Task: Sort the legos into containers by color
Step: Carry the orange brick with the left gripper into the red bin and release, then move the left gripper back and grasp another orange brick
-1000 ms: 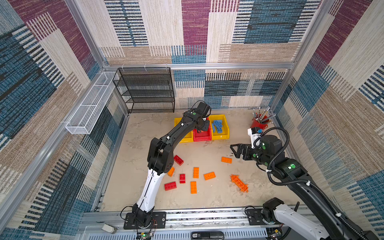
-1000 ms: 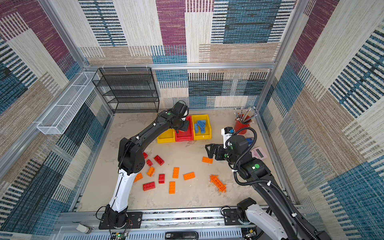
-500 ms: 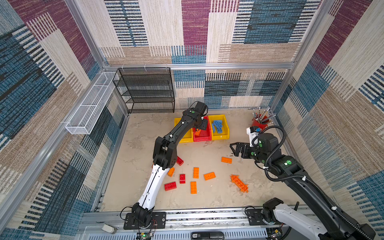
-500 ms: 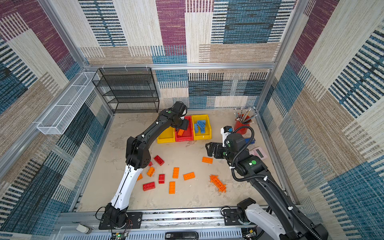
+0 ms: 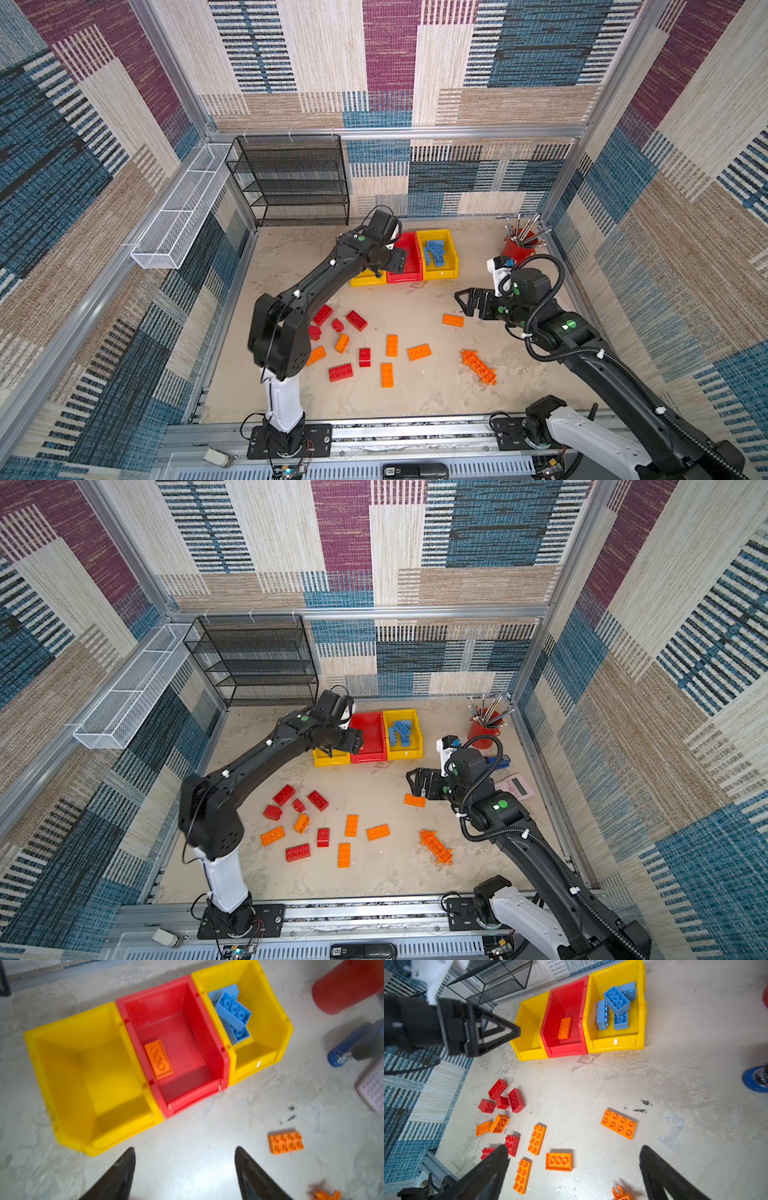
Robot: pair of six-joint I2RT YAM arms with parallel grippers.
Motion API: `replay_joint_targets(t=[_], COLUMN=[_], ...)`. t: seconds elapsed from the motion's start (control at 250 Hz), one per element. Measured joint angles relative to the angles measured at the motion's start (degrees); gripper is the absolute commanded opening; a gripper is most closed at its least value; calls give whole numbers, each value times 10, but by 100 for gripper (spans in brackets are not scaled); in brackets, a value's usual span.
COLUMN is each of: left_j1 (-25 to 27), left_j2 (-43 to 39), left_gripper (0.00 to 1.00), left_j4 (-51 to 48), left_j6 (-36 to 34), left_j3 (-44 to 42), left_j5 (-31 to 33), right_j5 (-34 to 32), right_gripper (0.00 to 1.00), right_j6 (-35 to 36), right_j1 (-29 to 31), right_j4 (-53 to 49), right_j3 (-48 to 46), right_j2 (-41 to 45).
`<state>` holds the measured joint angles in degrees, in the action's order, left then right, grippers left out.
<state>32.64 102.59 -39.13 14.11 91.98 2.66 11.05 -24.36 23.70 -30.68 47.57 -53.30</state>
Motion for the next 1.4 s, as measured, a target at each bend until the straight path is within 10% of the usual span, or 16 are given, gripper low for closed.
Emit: replay_joint_targets(t=[0.256, 0.496, 1.4], left_j1=[1, 1, -10], left_j2=[-254, -344, -248], left_gripper=[75, 74, 38], left_j4=[25, 35, 112], left_j6=[69, 122, 156], left_j3=[-319, -447, -523], left_j5=[51, 70, 75], right_j5=[49, 75, 65], right_gripper=[99, 99, 99], right_j6=[0, 0, -55], right_j1=[2, 9, 79], right_j4=[18, 21, 39], right_j3=[-10, 1, -1], right_j2=[-3, -4, -36])
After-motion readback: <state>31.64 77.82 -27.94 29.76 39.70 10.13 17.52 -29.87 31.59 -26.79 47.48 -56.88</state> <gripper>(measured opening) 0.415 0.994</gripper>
